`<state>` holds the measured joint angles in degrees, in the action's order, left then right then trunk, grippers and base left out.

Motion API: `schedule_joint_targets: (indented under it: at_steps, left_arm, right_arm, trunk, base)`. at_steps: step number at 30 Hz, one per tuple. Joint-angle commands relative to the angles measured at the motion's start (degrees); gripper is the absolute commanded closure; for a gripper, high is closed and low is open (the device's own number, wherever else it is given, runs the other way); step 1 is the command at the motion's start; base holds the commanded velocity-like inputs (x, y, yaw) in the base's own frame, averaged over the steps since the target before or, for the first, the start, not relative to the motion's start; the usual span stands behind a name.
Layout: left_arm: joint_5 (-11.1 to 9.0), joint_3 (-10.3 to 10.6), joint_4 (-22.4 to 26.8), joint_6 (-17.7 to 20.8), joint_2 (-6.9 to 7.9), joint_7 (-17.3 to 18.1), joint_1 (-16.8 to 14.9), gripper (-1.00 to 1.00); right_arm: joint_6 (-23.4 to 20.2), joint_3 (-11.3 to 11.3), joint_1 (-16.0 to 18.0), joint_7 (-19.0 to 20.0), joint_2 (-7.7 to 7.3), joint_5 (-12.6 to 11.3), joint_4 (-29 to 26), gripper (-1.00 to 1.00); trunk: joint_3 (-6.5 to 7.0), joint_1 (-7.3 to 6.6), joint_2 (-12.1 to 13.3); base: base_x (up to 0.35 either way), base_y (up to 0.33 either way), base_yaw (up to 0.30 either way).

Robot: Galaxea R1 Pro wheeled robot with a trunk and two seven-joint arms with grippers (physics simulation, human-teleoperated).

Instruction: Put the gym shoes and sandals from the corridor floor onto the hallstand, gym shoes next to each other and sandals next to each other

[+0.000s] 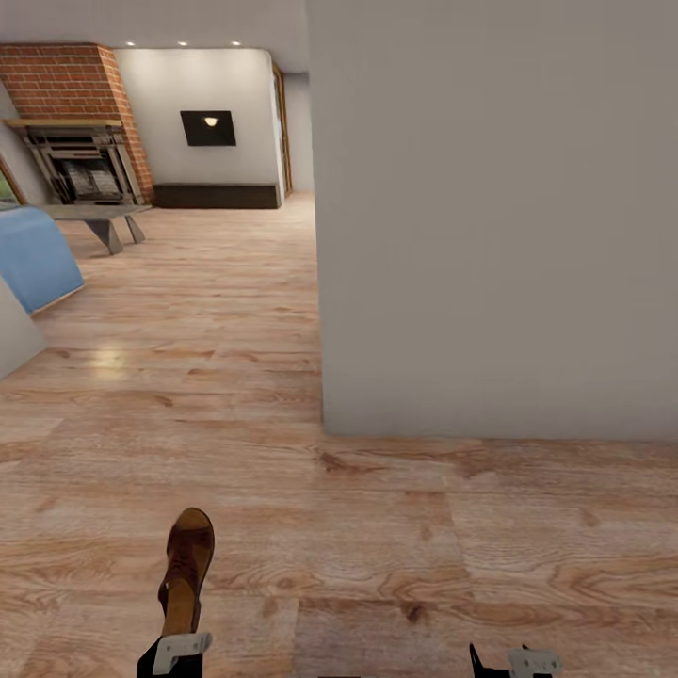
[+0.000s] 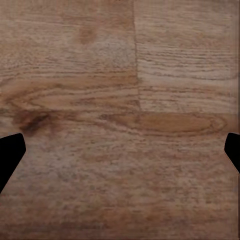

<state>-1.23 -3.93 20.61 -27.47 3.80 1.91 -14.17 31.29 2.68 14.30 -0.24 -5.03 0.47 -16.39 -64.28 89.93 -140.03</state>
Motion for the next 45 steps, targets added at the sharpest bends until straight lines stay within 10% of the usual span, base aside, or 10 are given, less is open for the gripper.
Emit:
schedule_joint_targets:
  at_steps: [1, 29, 45]
  left_arm:
    - [0.09, -0.19, -0.05, -0.13, -0.02, 0.18, -0.01, 1.0]
    - [0.09, -0.2, -0.05, -0.13, -0.03, 0.15, -0.03, 1.0]
    - [0.09, -0.13, -0.05, -0.18, -0.1, 0.12, -0.02, 1.0]
  right_arm:
    - [0.17, 0.13, 0.03, -0.02, 0.01, 0.06, 0.04, -1.0]
    - [0.17, 0.13, 0.03, -0.02, 0.02, 0.06, 0.09, -1.0]
    - [0.17, 0.13, 0.03, -0.02, 0.02, 0.06, 0.13, -1.0]
  trunk:
    - [0.16, -0.24, 0.4]
    - [5.41, -6.39, 11.63]
    - [5.91, -6.39, 11.63]
  base:
    - [0.0, 0.0, -0.013]
    - [0.0, 0.0, -0.141]
    - [0.0, 0.0, -0.283]
